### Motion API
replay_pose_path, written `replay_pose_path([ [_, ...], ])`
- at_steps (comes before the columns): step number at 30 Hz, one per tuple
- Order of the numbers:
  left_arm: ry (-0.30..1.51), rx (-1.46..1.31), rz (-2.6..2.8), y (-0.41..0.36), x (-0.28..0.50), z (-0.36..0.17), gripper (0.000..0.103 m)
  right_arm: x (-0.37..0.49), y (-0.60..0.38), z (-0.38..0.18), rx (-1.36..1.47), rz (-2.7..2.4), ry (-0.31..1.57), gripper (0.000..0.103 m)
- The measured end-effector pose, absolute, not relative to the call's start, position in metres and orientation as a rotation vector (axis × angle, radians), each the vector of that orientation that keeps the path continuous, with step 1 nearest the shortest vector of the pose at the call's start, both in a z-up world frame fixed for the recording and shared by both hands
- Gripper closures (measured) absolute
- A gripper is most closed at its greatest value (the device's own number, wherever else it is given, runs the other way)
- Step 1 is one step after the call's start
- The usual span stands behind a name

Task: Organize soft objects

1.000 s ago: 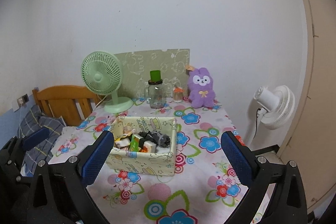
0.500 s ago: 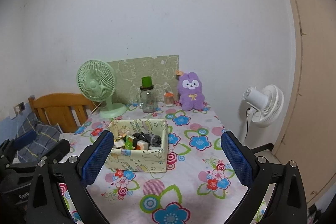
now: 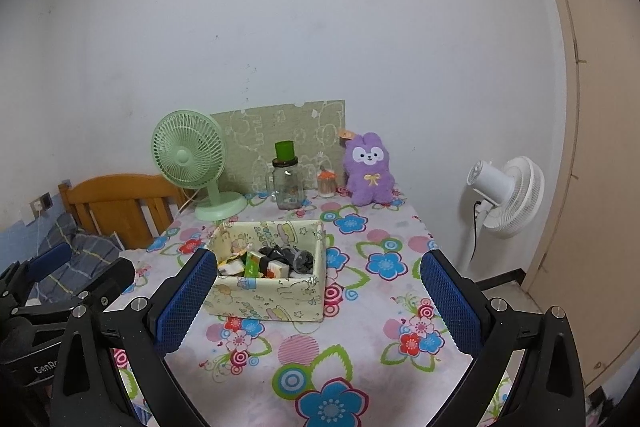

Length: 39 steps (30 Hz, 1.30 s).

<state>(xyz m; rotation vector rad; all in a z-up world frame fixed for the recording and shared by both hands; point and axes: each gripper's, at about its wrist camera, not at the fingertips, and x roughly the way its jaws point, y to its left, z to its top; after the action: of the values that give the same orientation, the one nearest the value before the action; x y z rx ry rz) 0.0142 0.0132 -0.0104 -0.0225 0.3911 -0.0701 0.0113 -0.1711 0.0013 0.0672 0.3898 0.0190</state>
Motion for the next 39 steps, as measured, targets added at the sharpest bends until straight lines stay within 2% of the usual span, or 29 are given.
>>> replay_pose_path([
  [39, 0.396, -0.027, -0.045, 0.0173, 0.0186, -0.0073, 0.000, 0.0194, -0.1668, 0.0025, 0.064, 0.019, 0.406, 0.000],
])
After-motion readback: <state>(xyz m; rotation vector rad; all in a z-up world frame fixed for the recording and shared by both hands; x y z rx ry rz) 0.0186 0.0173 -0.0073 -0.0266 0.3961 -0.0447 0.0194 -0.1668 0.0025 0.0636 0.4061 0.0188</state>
